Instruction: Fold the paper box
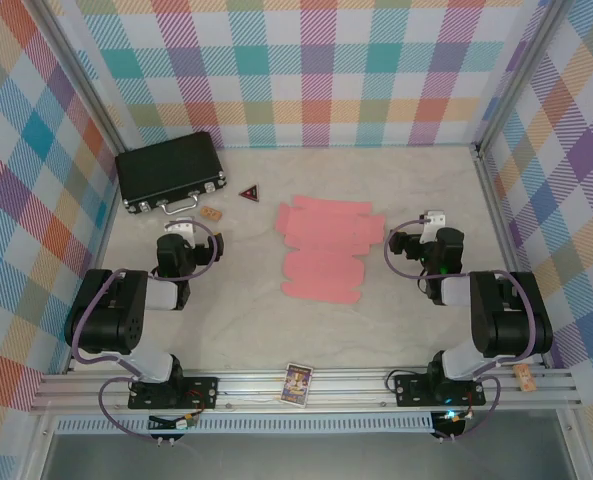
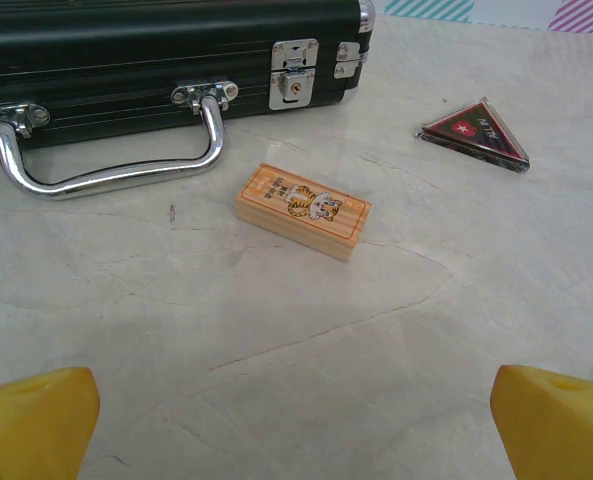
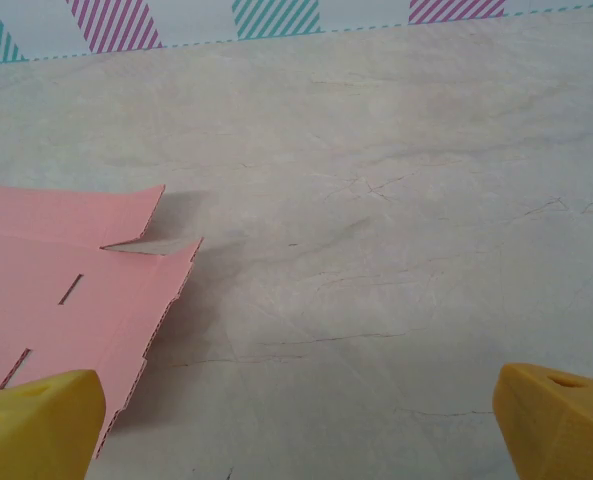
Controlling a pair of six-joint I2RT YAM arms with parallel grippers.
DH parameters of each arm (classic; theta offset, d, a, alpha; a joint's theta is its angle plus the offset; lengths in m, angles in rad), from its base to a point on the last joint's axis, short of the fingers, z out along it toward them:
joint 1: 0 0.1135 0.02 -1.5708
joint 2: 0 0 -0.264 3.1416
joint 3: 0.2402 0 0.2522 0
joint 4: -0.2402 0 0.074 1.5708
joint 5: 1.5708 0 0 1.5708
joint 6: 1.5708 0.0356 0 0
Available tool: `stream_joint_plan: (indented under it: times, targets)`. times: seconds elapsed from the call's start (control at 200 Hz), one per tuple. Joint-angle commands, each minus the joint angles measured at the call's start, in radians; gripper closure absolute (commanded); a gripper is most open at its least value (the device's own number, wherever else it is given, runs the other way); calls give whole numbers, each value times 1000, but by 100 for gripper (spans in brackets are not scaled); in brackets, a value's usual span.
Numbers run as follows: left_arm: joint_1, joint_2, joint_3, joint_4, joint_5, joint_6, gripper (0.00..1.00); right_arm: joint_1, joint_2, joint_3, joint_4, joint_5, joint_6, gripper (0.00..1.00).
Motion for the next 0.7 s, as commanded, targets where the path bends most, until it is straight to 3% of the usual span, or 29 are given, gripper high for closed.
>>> stream_joint_plan:
  times: [0.0,0.695]
  targets:
    - [-8,3,16,8,5,17,0,3,5,15,5,-15,-7,1]
    - [-8,3,19,4,-10,9,0,4,5,15,5,-15,-7,1]
